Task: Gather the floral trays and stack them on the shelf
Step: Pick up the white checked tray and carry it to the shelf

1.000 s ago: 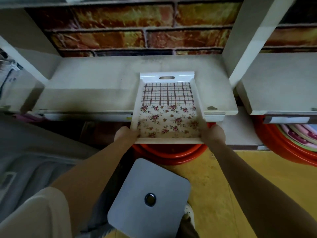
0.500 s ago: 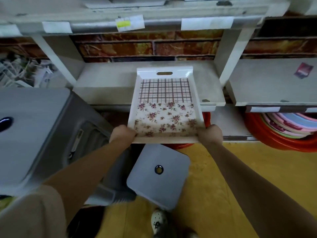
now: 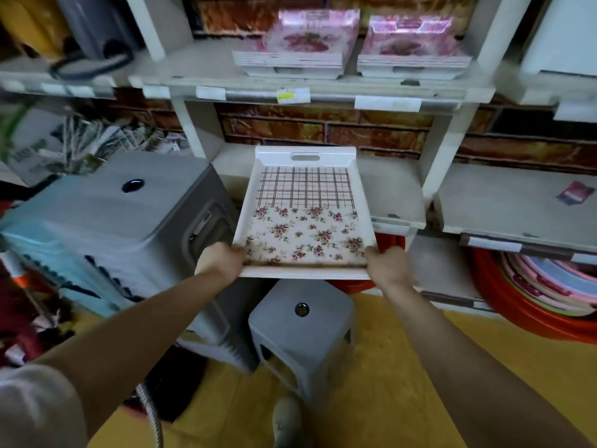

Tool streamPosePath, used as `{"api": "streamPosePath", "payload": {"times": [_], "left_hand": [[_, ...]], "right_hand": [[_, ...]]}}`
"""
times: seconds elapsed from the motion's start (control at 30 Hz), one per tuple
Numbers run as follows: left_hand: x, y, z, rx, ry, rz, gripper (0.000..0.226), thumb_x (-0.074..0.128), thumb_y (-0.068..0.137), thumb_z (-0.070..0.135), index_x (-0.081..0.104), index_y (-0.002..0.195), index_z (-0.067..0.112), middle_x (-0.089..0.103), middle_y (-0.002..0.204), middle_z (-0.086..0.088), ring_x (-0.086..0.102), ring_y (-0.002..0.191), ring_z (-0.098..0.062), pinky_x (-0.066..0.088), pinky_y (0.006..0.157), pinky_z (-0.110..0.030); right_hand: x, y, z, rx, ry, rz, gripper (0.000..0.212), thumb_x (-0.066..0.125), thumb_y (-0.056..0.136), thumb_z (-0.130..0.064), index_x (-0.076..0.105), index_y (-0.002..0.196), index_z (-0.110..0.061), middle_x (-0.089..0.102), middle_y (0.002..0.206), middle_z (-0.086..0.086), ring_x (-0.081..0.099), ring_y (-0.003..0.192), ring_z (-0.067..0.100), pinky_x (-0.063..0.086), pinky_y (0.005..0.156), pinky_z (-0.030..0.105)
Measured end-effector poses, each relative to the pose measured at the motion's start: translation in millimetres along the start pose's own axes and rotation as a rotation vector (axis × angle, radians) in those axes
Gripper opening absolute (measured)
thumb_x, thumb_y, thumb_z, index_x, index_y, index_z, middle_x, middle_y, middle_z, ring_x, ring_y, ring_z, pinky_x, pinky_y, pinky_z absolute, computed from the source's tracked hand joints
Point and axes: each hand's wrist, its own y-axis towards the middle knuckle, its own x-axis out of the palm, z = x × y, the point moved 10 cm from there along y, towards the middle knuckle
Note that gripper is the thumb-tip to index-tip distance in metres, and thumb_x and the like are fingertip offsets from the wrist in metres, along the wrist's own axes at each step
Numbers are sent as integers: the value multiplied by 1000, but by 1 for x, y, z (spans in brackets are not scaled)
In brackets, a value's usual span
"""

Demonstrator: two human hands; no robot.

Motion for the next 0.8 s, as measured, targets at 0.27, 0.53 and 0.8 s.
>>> {"api": "streamPosePath", "payload": {"times": [0.27, 0.53, 0.8], "left_hand": [[-54, -37, -12, -37, -41, 100, 39, 46, 89, 35, 64, 97, 1, 55, 81, -12, 47, 62, -22, 37, 65, -29], [-127, -32, -26, -1, -23, 157, 32, 51, 89, 37, 58, 81, 7, 56, 88, -19, 49, 77, -32, 37, 66, -31], [-183, 16, -71, 35, -73, 174, 36, 53, 87, 39, 59, 79, 4, 57, 79, -15, 51, 68, -30, 35, 58, -31]], "right_hand": [[-21, -27, -48, -105, -14, -11, 31, 52, 88, -32, 57, 79, -4, 56, 78, 10, 59, 80, 33, 37, 63, 29], [-7, -46, -118, -189, 37, -9, 39, 52, 86, -31, 41, 58, -7, 44, 55, 5, 46, 55, 25, 24, 44, 28], [32, -66, -195, -245, 42, 68, 44, 51, 86, -27, 34, 49, -10, 36, 48, 2, 37, 45, 17, 21, 43, 28]]}}
